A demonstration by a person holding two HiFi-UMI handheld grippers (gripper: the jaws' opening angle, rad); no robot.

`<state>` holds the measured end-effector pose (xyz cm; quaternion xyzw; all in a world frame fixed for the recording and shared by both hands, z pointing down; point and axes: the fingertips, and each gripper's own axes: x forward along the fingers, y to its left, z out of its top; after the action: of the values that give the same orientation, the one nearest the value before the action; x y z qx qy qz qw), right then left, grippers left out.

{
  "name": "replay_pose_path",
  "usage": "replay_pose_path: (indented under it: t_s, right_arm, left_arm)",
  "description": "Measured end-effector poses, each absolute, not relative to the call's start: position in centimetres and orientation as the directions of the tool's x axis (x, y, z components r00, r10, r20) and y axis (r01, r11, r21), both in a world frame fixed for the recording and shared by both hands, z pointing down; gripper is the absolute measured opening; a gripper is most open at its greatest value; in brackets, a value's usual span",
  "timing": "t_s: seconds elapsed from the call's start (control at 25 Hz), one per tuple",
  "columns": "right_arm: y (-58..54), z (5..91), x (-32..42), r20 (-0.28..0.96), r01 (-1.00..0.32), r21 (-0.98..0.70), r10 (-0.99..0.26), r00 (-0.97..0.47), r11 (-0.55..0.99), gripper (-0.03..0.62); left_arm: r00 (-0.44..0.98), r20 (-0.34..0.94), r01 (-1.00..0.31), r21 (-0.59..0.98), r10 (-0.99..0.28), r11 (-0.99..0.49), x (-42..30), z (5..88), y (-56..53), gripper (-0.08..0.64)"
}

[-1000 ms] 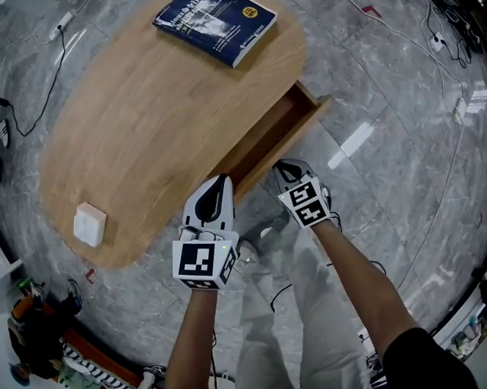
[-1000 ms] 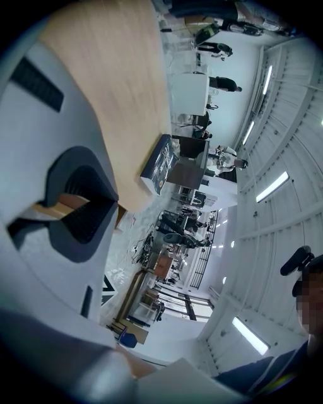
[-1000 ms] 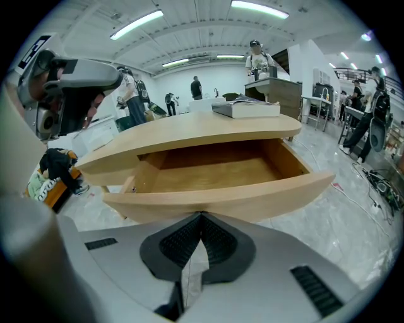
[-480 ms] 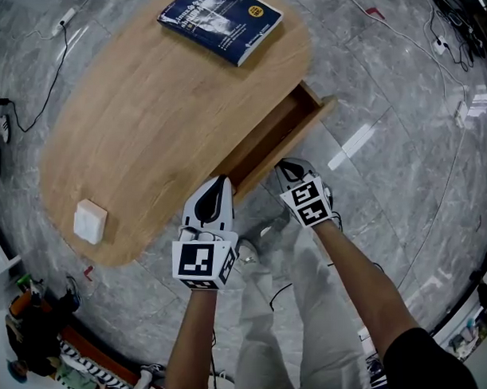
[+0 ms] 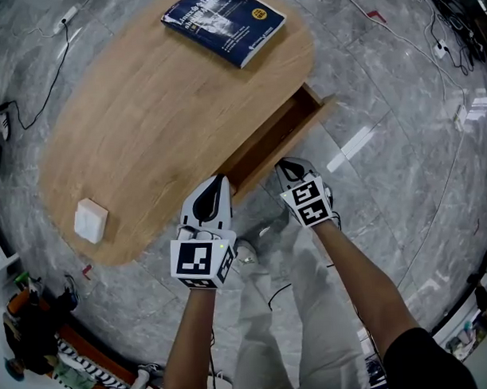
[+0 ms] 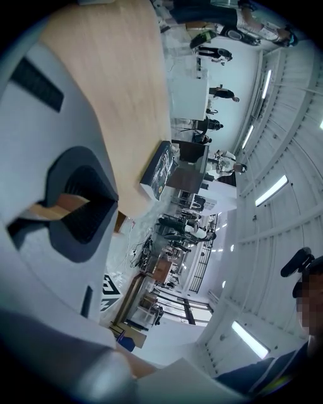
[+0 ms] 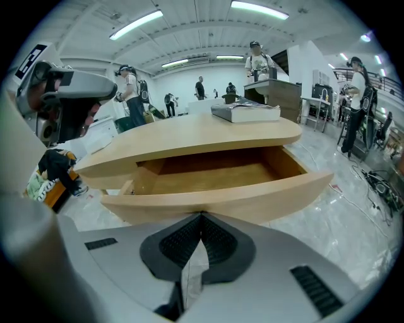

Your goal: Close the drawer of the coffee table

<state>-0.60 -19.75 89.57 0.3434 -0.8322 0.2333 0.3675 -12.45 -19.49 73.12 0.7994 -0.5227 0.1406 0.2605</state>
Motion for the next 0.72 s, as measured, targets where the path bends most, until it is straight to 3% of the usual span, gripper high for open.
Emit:
replay_pose_path:
  t_s: [0.72]
  right_arm:
    - [-21.8,89.5,-2.3,0.769,-0.715,-0.124,-0.389,-0.508,0.689,0.011]
  left_arm:
    - [0.376,0.506,-0.924,0.272,-0.776,-0.270,-13.7,73.4,-19.6,-0.003]
